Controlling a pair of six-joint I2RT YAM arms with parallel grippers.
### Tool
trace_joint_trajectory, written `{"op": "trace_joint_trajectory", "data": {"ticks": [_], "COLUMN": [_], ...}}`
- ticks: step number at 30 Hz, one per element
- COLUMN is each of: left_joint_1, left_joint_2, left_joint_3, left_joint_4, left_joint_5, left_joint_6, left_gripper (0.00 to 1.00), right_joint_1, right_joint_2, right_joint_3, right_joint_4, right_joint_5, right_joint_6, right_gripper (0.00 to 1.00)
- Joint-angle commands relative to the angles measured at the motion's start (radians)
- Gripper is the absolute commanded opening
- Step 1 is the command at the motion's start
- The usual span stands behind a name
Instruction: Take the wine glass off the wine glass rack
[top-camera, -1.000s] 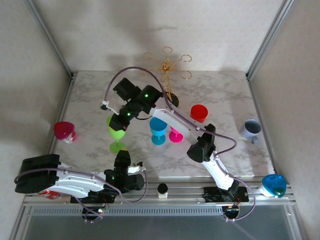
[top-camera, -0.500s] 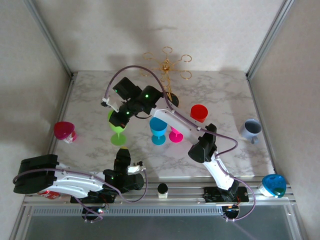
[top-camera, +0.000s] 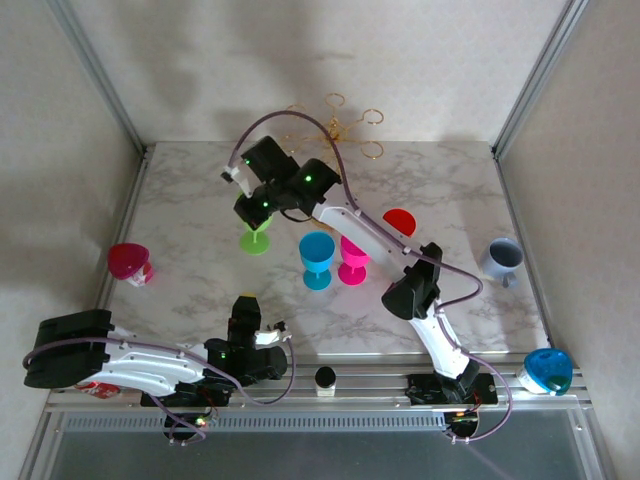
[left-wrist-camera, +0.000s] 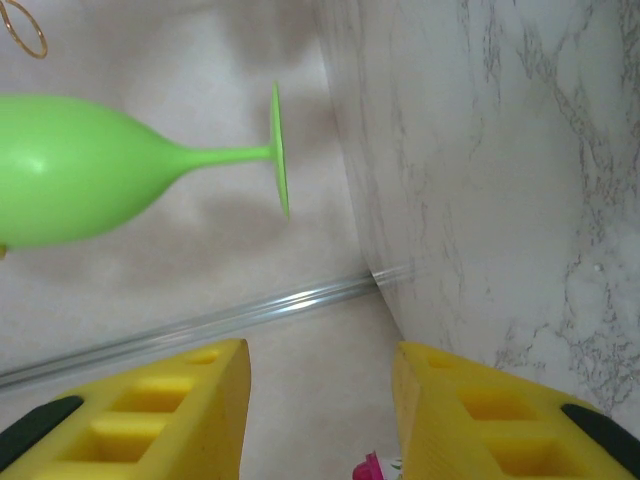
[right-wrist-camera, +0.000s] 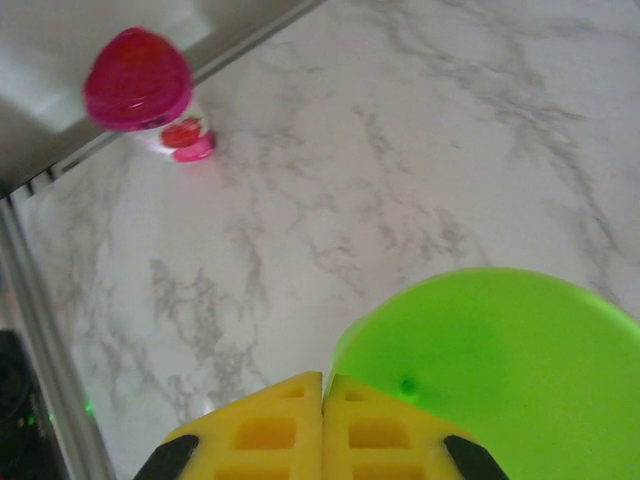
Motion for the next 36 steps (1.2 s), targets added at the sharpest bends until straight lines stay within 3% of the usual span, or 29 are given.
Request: {"op": "trace_joint_trajectory", "data": {"ticks": [1, 14, 36], "left_joint_1": [-0.008, -0.007, -0.008], "left_joint_2": [-0.013, -0.013, -0.010], "left_joint_3": [0.013, 0.016, 0.014], "left_joint_4": [0.002, 0.012, 0.022], "left_joint_5": [-0.023, -0.016, -0.003], "left_joint_6": [-0.024, -0.018, -0.016], "left_gripper": [0.41, 0.41, 0.41], "right_joint_1": [-0.034, -0.042, -0.040], "right_joint_2": [-0.017, 0.036, 0.057], "right_joint_3": [0.010, -0.008, -0.131], "right_joint_4": [0.013, -0.003, 0.066], "right_joint_5": [0.055, 0.213, 0.215], "right_joint_6": [0.074, 0.090, 0.116], "right_gripper": [0.00, 0.00, 0.00]}}
